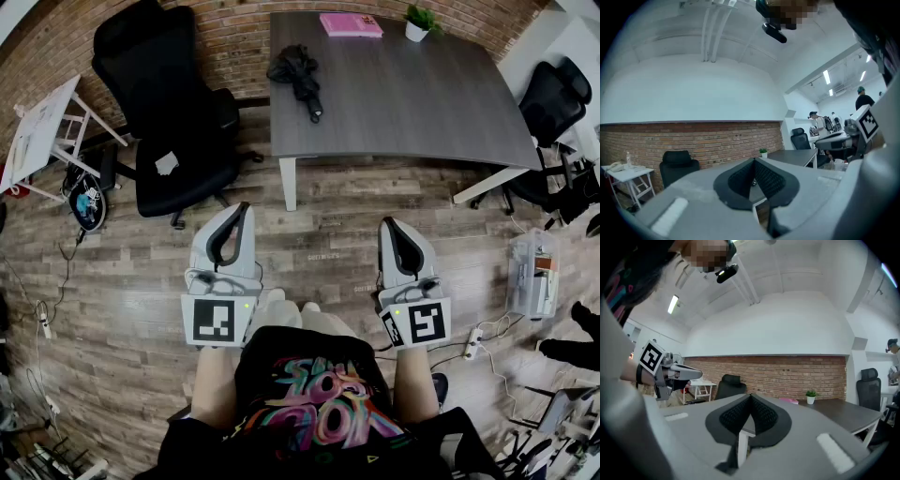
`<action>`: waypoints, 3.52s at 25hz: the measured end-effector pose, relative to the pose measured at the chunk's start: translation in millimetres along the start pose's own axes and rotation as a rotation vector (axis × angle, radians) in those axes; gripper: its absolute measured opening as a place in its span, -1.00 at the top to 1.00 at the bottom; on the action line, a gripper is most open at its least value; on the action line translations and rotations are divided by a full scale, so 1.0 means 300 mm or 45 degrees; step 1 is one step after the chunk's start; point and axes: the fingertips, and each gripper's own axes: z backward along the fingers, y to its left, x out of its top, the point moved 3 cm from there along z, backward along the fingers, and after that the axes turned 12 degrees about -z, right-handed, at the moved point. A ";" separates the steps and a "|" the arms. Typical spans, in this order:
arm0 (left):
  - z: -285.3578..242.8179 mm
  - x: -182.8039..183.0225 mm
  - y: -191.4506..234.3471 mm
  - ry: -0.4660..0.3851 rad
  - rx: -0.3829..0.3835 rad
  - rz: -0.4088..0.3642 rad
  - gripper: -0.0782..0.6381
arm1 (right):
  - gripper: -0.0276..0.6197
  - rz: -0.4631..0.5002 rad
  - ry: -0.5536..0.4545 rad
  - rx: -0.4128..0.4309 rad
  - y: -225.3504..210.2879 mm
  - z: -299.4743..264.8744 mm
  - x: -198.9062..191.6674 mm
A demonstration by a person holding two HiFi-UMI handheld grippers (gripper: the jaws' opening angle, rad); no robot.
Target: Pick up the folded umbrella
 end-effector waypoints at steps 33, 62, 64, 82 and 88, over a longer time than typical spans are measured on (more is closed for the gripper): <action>-0.513 -0.159 0.395 0.001 -0.120 0.023 0.78 | 0.91 -0.036 0.016 -0.053 -0.050 -0.634 -0.013; -0.887 -0.252 0.589 0.017 -0.025 0.055 0.78 | 0.91 -0.041 0.075 0.002 -0.244 -1.063 -0.047; -0.965 -0.244 0.595 0.017 -0.010 0.057 0.78 | 0.91 -0.040 0.068 0.028 -0.298 -1.132 -0.031; -1.422 -0.200 0.637 0.078 0.095 0.023 0.78 | 0.91 -0.056 0.095 0.211 -0.631 -1.531 0.023; -1.466 -0.203 0.659 0.090 0.097 0.016 0.78 | 0.91 -0.078 0.129 0.233 -0.647 -1.594 0.010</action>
